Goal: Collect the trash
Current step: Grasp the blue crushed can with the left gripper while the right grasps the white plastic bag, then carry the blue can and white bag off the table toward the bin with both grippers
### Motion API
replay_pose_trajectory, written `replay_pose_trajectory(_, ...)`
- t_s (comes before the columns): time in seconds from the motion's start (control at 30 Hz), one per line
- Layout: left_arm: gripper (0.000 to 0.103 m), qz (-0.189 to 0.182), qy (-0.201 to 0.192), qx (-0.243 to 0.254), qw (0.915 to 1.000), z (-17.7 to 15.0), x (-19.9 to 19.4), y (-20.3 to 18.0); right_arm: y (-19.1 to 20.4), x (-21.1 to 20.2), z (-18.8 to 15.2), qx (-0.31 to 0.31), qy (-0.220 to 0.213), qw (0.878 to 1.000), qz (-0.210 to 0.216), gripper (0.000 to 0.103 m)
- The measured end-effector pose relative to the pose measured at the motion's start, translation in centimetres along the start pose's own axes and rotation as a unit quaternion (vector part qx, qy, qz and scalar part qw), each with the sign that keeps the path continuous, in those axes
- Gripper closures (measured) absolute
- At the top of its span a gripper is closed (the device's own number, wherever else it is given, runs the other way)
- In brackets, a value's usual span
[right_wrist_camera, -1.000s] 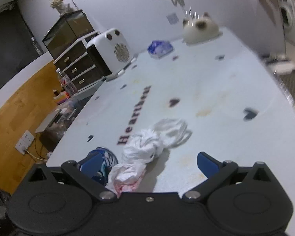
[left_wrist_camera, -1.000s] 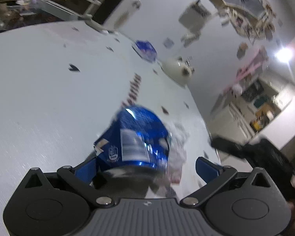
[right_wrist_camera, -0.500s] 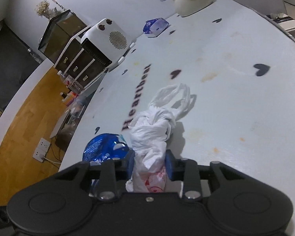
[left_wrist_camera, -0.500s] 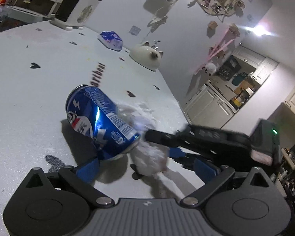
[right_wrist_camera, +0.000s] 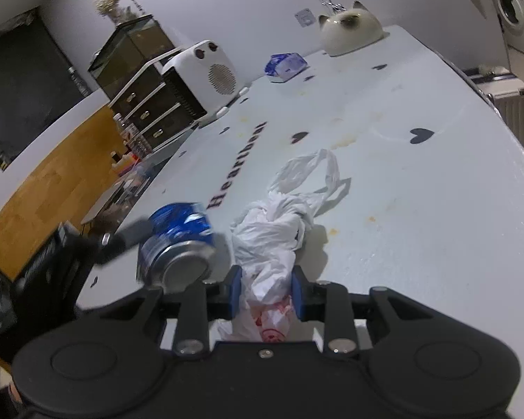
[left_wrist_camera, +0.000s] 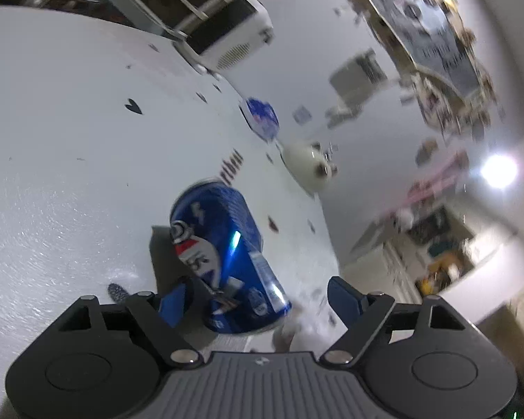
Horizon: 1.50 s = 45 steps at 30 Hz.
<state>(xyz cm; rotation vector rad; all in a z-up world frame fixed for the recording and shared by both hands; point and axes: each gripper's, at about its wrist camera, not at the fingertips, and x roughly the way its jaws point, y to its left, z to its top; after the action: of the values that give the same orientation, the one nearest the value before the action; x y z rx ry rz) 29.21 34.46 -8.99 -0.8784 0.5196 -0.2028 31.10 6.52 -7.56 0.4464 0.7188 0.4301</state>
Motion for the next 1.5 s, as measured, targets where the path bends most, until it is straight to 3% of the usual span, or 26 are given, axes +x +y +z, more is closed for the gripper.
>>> replay_pose_trajectory(0.13, 0.023, 0.018, -0.042, -0.026, 0.9986, 0.1, 0.6, -0.2, 0.8, -0.2, -0.3, -0.026, -0.004, 1.000, -0.001, 0.073)
replay_pose_trajectory(0.27, 0.029, 0.036, -0.057, -0.020, 0.9975, 0.0, 1.9, -0.9, 1.0, -0.2, -1.0, -0.039, -0.002, 0.999, 0.000, 0.074)
replay_pose_trajectory(0.4, 0.056, 0.053, -0.041, -0.013, 0.9977, -0.4, 3.0, -0.9, 1.1, -0.3, -1.4, -0.047, -0.005, 0.999, -0.001, 0.074)
replay_pose_trajectory(0.53, 0.062, 0.044, -0.030, -0.015, 0.9985, -0.6, 3.2, -0.8, 1.4, -0.7, -1.9, -0.060, -0.008, 0.998, -0.007, 0.075)
replay_pose_trajectory(0.77, 0.063, 0.087, -0.024, 0.060, 0.9941, -1.8, 1.4, -2.7, 1.4, -2.1, -2.3, -0.078, -0.012, 0.997, -0.016, 0.076)
replay_pose_trajectory(0.87, 0.063, 0.122, -0.029, 0.112, 0.9858, -2.8, 0.2, -4.1, 0.9, -3.1, -2.5, -0.080, -0.015, 0.997, -0.018, 0.077)
replay_pose_trajectory(1.0, 0.063, 0.137, -0.042, 0.170, 0.9750, -4.5, -1.7, -6.2, 0.3, -4.7, -2.6, -0.082, -0.021, 0.996, -0.022, 0.078)
replay_pose_trajectory(1.5, 0.067, 0.130, -0.058, 0.268, 0.9528, -12.0, -8.5, -11.2, -1.2, -11.4, -3.5, -0.121, -0.047, 0.991, -0.023, 0.079)
